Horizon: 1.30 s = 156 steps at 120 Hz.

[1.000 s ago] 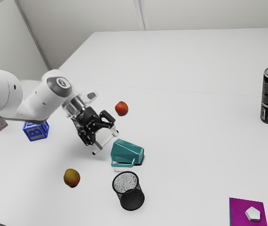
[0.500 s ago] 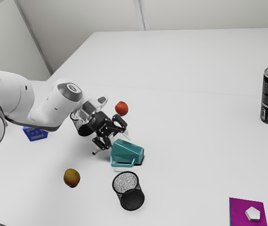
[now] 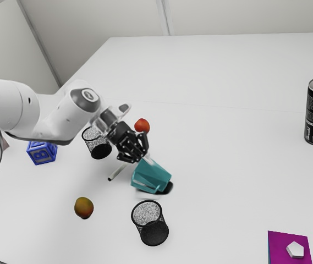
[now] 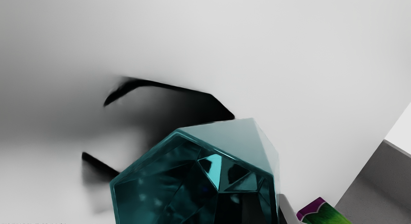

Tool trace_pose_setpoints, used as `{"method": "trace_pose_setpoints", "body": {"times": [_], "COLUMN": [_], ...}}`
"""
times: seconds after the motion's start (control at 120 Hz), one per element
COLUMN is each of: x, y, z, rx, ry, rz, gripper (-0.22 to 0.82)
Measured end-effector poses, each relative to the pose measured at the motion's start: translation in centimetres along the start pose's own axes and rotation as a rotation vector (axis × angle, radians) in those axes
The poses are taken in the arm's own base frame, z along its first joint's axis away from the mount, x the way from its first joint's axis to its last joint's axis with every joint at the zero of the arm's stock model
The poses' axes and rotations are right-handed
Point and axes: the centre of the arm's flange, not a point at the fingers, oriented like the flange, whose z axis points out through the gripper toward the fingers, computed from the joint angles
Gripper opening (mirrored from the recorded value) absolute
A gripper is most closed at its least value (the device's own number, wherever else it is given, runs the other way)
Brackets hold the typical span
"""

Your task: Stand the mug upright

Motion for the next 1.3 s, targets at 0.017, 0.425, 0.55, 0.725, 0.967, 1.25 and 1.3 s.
{"method": "trace_pose_setpoints", "body": {"times": [0.017, 0.425, 0.55, 0.725, 0.967, 1.25, 1.3], "x": [0.0, -3.4, -4.0, -3.9, -3.3, -2.2, -2.3], "y": [0.1, 8.1, 9.8, 10.9, 10.9, 9.9, 10.2], "z": [0.0, 0.4, 0.7, 1.6, 3.2, 4.8, 4.8], "rx": [0.003, 0.473, 0.649, 0.796, 0.841, 0.842, 0.837], "ry": [0.001, 0.121, 0.171, 0.224, 0.248, 0.247, 0.251], "rz": [0.001, 0.327, 0.432, 0.522, 0.530, 0.499, 0.502], "gripper": [-0.14, -0.18, -0.18, -0.18, -0.18, -0.09, 0.02]}}
